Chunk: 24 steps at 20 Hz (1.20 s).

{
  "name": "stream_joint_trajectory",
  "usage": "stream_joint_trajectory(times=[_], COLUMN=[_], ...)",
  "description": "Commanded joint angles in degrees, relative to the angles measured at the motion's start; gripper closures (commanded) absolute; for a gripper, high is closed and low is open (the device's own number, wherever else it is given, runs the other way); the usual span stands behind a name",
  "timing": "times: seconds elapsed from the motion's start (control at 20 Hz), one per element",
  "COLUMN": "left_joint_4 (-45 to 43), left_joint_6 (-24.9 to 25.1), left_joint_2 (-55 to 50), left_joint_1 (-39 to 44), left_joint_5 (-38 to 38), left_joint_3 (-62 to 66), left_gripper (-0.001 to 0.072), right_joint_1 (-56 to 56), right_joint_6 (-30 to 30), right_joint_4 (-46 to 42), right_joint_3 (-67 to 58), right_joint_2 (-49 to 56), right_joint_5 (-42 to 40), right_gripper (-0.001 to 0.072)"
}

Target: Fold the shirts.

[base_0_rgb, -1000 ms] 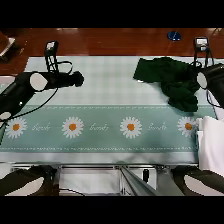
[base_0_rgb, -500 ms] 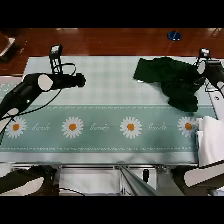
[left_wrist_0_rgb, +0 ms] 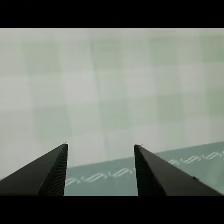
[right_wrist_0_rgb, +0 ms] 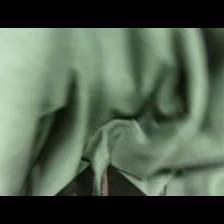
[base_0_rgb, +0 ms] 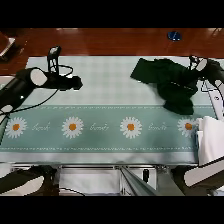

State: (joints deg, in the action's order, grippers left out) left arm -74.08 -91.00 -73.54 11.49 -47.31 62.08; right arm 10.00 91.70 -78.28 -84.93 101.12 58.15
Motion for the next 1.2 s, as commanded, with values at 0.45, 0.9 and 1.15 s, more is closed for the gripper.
stream_joint_trajectory(times=[0.45, 0.9, 1.15], left_joint_4=[10.3, 11.8, 11.1], left_joint_6=[1.2, 0.0, 0.1], left_joint_2=[36.9, 39.7, 39.7], left_joint_1=[1.2, 2.1, 2.1], left_joint_5=[-6.3, 1.9, 7.0], left_joint_3=[-29.1, -31.2, -31.2], left_gripper=[0.02, 0.0201, 0.02], right_joint_1=[-1.3, -14.9, -26.0], right_joint_6=[-14.1, -14.8, -14.0], right_joint_4=[23.4, 23.3, 21.7], right_joint_3=[-10.3, -31.7, -30.0], right_joint_2=[-35.7, -38.4, -38.1], right_joint_5=[1.4, 7.2, 13.2], right_gripper=[0.0692, 0.0692, 0.0692])
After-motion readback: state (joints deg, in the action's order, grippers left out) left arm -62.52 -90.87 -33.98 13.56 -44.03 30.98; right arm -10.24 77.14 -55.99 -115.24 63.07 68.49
